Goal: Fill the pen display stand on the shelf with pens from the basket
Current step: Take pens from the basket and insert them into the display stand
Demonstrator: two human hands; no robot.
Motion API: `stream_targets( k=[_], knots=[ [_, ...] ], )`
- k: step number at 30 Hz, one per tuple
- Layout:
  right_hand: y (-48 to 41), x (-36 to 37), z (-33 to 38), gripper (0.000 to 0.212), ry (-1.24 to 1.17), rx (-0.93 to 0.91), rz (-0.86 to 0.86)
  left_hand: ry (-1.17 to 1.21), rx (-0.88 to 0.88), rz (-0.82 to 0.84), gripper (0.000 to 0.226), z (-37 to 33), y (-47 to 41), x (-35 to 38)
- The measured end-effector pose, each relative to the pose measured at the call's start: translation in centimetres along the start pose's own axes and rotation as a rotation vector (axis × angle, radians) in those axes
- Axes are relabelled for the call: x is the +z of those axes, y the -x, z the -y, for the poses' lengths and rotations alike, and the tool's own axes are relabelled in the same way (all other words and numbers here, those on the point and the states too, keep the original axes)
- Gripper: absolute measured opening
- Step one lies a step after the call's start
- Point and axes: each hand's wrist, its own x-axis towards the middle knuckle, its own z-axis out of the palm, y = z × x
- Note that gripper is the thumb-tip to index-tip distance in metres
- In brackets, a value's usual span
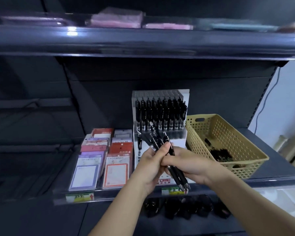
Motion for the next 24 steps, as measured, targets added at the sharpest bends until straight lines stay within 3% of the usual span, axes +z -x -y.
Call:
stream_targets(
  k=[2, 7, 11, 18, 24],
  knots=[
    [-0.6, 1.1, 0.2, 0.02, 0.009, 0.01, 0.004, 0.024, 0.017, -0.051, 0.054, 0.0, 0.1, -0.9],
    [-1.6, 2.9, 0.6, 0.026, -0.038, 0.028, 0.06, 0.084, 0.015, -0.084, 0.029, -0.1, 0.8, -2.8],
    [-2.1, 4.1, 0.4, 0.022, -0.161, 0.07, 0.063, 0.111, 0.022, -0.12, 0.053, -0.4, 1.4, -3.7],
    [-3.4, 6.0, -0.2, 0.032, -0.464, 0.128, 0.113, 0.147, -0.026, -0.25, 0.048, -0.7, 1.2, -6.4],
    [-4.2, 5.9, -0.5, 0.031, -0.529, 0.167, 0.087, 0.355, -0.033, -0.282, 0.045, -1.1, 1.3, -7.8]
  ],
)
